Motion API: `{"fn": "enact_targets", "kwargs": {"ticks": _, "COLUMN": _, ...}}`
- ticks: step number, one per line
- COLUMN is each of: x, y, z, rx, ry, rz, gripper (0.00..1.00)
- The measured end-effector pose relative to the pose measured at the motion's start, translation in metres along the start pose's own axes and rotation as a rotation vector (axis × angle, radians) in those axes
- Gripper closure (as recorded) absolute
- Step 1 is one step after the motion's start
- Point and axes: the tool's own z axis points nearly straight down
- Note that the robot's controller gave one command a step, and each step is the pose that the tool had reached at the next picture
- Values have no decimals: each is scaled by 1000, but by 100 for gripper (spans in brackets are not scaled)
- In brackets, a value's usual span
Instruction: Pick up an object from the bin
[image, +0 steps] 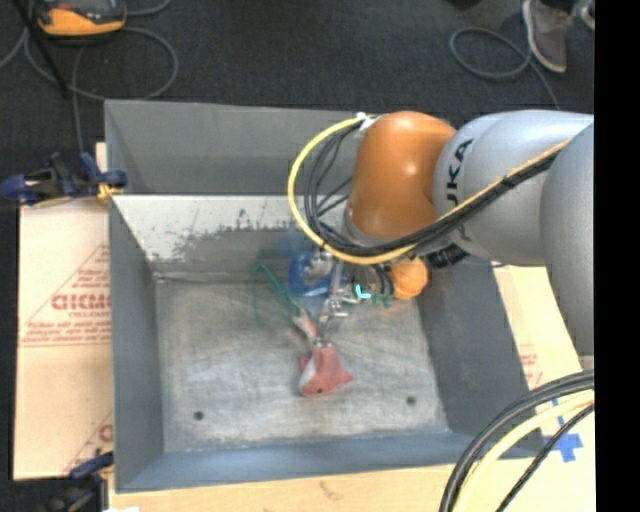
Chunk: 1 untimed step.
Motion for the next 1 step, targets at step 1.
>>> {"fn": "enact_targets", "kwargs": {"ticks": 1, "x": -2, "y": 0, "z": -5, "rx": -1, "ry": -8, "rz": 0, "gripper": 0}}
